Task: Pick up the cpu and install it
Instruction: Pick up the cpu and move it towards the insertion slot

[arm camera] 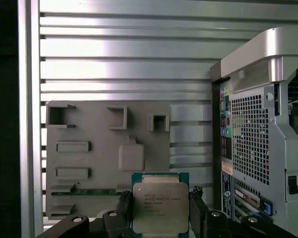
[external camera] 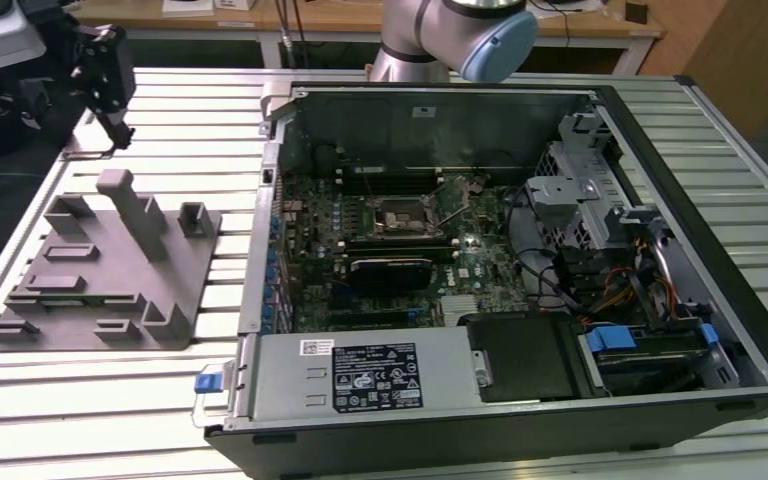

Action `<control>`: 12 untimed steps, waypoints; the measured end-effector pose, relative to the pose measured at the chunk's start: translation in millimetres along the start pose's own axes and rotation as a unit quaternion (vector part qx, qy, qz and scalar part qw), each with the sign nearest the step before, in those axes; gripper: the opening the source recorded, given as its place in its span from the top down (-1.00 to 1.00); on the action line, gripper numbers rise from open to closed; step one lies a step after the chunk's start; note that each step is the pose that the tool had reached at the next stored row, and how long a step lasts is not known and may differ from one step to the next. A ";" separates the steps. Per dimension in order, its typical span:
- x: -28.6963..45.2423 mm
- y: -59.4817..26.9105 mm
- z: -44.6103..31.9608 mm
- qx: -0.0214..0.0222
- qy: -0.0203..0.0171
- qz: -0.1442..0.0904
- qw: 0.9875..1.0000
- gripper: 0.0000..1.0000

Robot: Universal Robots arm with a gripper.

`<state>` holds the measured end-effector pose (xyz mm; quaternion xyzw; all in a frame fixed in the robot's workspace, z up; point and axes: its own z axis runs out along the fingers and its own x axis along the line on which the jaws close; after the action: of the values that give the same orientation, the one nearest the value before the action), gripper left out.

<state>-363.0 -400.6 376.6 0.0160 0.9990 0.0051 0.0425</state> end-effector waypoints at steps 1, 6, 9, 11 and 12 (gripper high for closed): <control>-1.8 0.2 0.1 0.000 0.000 0.000 1.000 -0.09; -11.0 1.7 0.9 0.000 0.000 0.000 1.000 -0.09; -16.8 2.9 1.5 0.000 0.000 0.000 1.000 -0.09; -20.4 3.6 1.8 0.000 0.000 0.000 1.000 -0.09; -22.2 4.0 1.9 0.000 0.000 0.000 1.000 -0.09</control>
<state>-340.6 -397.4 376.6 0.0160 0.9990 0.0046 0.0423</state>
